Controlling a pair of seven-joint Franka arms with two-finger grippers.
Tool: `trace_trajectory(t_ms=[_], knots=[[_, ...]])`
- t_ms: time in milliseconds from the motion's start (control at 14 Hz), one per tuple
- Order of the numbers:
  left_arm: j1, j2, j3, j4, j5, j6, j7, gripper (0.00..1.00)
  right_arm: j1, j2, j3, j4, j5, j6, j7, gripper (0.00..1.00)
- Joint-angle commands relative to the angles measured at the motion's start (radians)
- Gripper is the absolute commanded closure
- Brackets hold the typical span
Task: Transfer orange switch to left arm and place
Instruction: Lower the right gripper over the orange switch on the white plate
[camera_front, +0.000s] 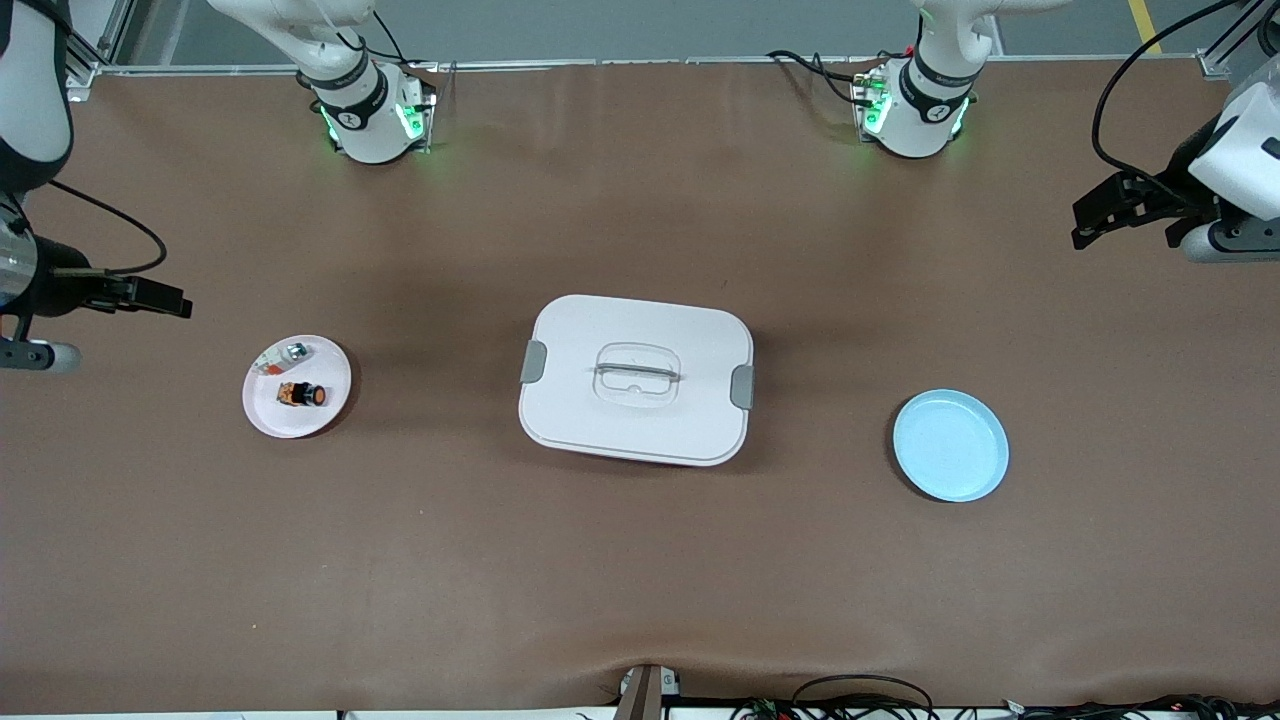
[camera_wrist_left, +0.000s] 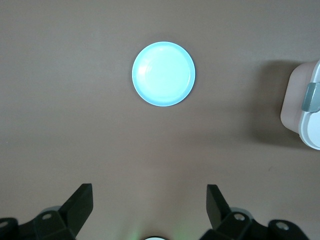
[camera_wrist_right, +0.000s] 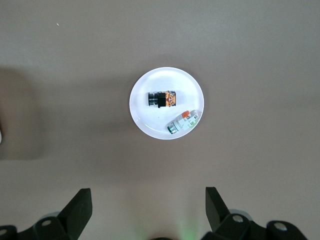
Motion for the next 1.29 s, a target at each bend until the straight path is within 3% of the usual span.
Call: trace_trajectory(t_ms=[0,1003,1218], knots=[[-0.002,0.006,0.000,0.009,-0.005,-0.012,0.016,0.00,-0.009,0.014,0.005,0.030,-0.037,-0.003,0.008,0.00],[-0.006,0.023,0.000,0.008,-0.003,-0.012,0.019,0.00,-0.048,0.055,0.006,-0.391,0.034,0.596,-0.007,0.00],[-0.009,0.026,0.000,0.008,-0.005,-0.012,0.019,0.00,-0.051,0.092,0.006,-0.424,0.087,0.663,-0.009,0.00]])
